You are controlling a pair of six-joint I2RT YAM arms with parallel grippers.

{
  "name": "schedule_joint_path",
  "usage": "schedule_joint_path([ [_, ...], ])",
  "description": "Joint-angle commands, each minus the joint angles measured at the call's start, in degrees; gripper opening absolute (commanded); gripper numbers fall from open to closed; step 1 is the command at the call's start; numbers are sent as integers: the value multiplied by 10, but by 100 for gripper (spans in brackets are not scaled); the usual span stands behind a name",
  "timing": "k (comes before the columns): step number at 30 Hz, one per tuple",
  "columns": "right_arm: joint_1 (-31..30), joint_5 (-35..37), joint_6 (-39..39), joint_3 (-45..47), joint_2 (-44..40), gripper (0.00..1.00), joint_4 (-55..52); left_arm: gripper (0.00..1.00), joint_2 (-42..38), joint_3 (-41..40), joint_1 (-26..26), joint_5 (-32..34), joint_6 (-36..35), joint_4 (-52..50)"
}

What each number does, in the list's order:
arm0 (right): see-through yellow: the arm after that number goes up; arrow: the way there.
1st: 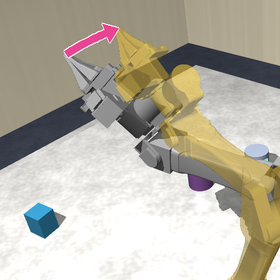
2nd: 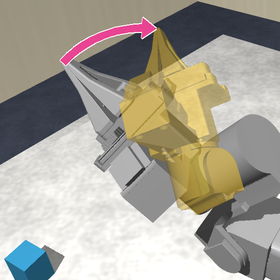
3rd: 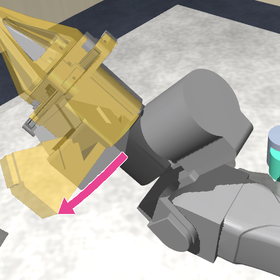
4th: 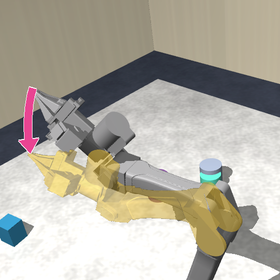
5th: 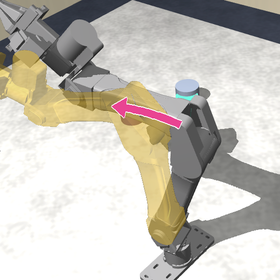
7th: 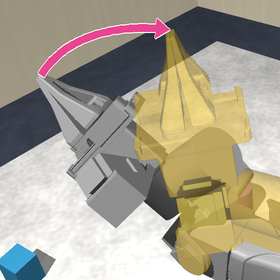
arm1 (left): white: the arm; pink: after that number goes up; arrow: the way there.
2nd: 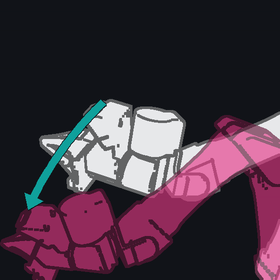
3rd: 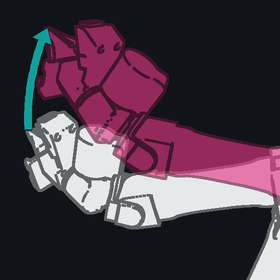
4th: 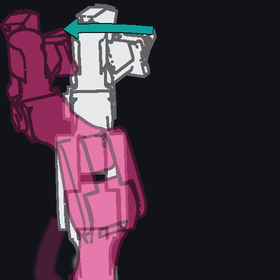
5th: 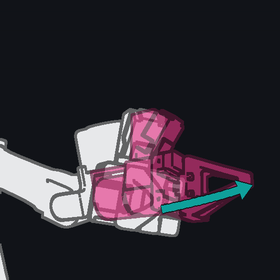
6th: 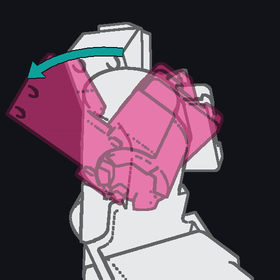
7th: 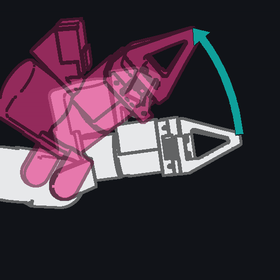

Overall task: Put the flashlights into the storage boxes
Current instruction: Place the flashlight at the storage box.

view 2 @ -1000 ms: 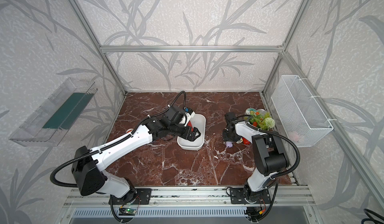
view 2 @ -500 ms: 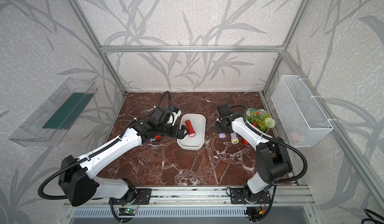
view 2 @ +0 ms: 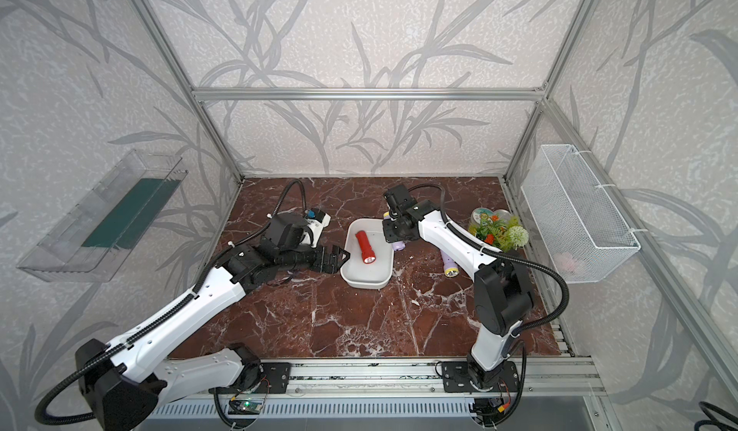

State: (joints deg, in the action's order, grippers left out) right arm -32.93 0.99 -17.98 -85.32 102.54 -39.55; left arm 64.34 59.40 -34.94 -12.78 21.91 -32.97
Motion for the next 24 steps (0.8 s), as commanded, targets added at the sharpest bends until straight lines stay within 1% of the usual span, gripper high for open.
schedule_joint_path([
  [1, -18, -4, -3, -40, 32, 37, -25, 99, -24, -11, 7, 18, 3, -26],
  [7, -35, -14, -5, -86, 90, 37, -29, 99, -36, -21, 12, 11, 4, -25],
  [13, -41, -21, -7, -111, 139, 37, -31, 99, -35, -23, 15, 4, 2, -22],
  [24, -40, -6, 5, -163, 212, 37, -53, 99, -27, -24, 21, -5, 2, -14],
])
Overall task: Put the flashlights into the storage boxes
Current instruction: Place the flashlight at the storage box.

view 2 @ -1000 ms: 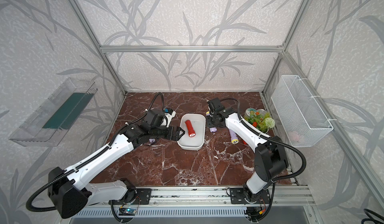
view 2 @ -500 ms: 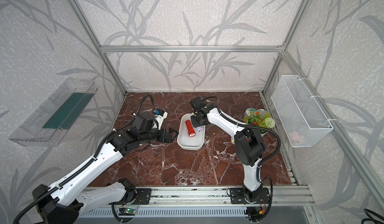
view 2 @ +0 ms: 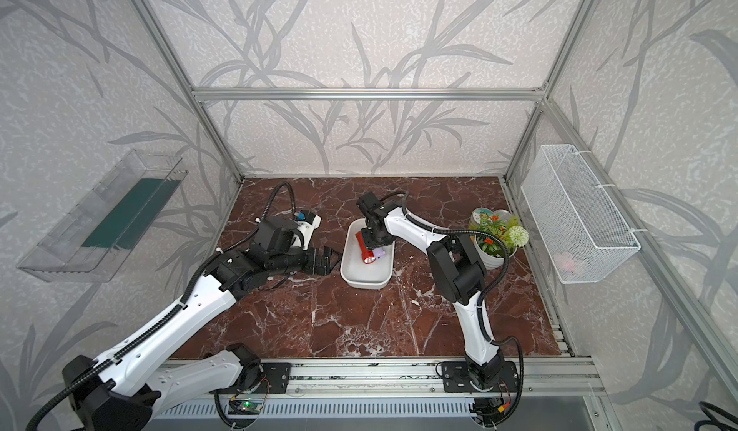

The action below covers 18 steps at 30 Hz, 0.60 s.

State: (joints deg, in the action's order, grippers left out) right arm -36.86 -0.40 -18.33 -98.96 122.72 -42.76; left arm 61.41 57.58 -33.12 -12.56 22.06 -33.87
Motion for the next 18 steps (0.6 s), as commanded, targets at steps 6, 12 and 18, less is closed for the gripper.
schedule_joint_path([
  [6, -1, -1, 8, -32, 25, 38, -17, 99, 8, -3, 4, -11, 1, -3],
  [12, 1, -1, 8, -31, 30, 40, -17, 99, 11, -5, 4, -11, 3, 1],
  [18, 2, -4, 7, -28, 26, 47, -13, 99, 11, -6, 5, -13, 6, 4],
])
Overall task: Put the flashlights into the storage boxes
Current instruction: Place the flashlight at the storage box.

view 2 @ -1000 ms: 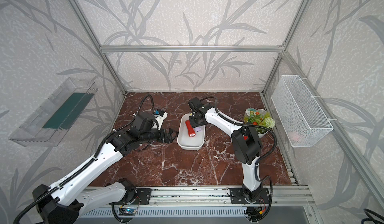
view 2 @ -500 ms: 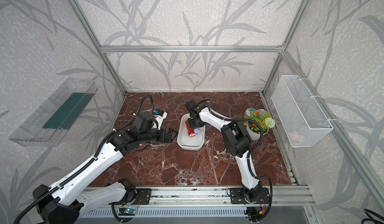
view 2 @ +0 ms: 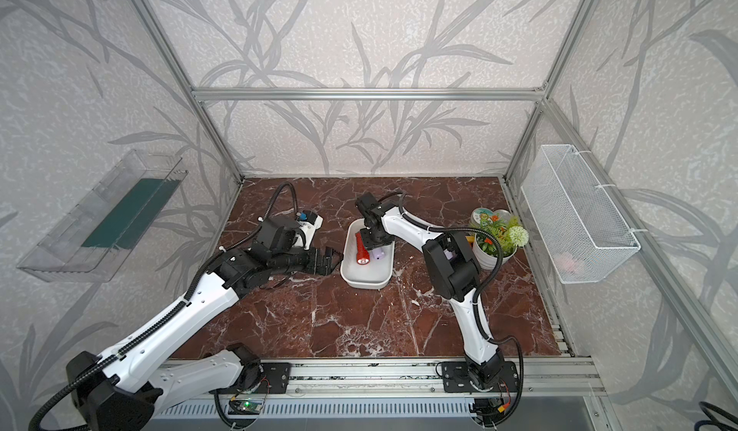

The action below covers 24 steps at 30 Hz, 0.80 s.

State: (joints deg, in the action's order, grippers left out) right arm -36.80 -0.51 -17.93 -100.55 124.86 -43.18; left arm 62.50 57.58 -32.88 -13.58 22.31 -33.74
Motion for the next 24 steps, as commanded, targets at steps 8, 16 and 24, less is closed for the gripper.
schedule_joint_path([
  [8, 1, 4, 3, 0, -15, 49, -9, 99, -4, -7, 2, -3, 4, 2],
  [16, 9, 30, 15, 45, -118, 49, -11, 99, -2, -13, 3, -24, 17, 30],
  [24, 43, 97, 37, 105, -233, 53, -24, 99, 23, -9, -3, -51, 37, 65],
])
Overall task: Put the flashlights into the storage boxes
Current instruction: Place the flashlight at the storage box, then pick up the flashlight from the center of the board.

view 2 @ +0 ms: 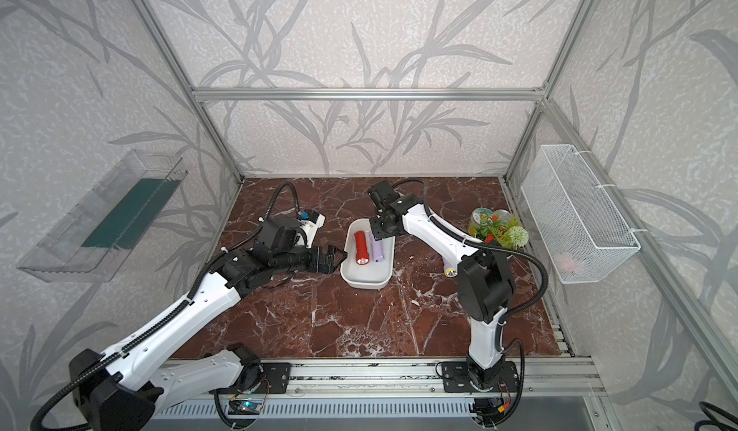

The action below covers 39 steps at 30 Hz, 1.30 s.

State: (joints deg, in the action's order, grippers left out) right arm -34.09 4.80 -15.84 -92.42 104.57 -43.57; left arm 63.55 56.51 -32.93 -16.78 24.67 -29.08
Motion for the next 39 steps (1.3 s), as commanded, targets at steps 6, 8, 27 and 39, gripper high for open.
schedule_joint_path([
  [6, 107, 15, 22, 134, -105, 56, 12, 99, 68, 20, -54, -32, 39, 71],
  [8, 132, 9, 22, 169, -126, 57, 25, 99, 95, 42, -79, -32, 36, 75],
  [27, 252, -41, 19, 336, -183, 57, 88, 99, 299, 270, -154, -58, 5, 55],
  [39, 264, -55, 14, 341, -117, 57, 123, 99, 306, 285, -158, -50, 2, 38],
])
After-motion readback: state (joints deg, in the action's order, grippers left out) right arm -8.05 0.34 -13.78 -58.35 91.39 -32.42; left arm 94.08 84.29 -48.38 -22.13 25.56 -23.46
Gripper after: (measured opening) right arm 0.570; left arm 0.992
